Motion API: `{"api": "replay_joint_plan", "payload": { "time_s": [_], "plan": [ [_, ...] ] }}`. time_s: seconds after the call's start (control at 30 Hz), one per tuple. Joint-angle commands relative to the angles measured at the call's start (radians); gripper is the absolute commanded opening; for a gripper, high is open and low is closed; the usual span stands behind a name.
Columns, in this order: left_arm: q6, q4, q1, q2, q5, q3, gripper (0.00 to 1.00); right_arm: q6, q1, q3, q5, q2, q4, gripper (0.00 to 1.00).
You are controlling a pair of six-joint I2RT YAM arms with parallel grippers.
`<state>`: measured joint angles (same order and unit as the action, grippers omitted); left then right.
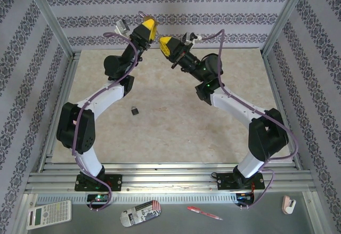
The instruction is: Unlock with the key
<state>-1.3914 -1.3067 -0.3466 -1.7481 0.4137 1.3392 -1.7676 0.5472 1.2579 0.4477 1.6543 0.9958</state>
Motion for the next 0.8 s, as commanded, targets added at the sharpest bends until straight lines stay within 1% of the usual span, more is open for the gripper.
{"api": "replay_joint_plan", "payload": {
  "time_s": [0.0, 0.47, 0.77],
  "plan": [
    [0.011, -0.121, 0.001, 0.033, 0.012, 0.009, 0.00, -0.040, 0.010, -0.009, -0.033, 0.002, 0.066, 0.00],
    [0.053, -0.084, 0.005, 0.082, 0.029, -0.067, 0.00, -0.072, 0.016, -0.029, -0.044, -0.016, 0.096, 0.00],
    [0.054, -0.088, 0.006, 0.087, 0.046, -0.077, 0.00, -0.085, 0.020, -0.034, -0.055, 0.002, 0.121, 0.00]
  ]
}}
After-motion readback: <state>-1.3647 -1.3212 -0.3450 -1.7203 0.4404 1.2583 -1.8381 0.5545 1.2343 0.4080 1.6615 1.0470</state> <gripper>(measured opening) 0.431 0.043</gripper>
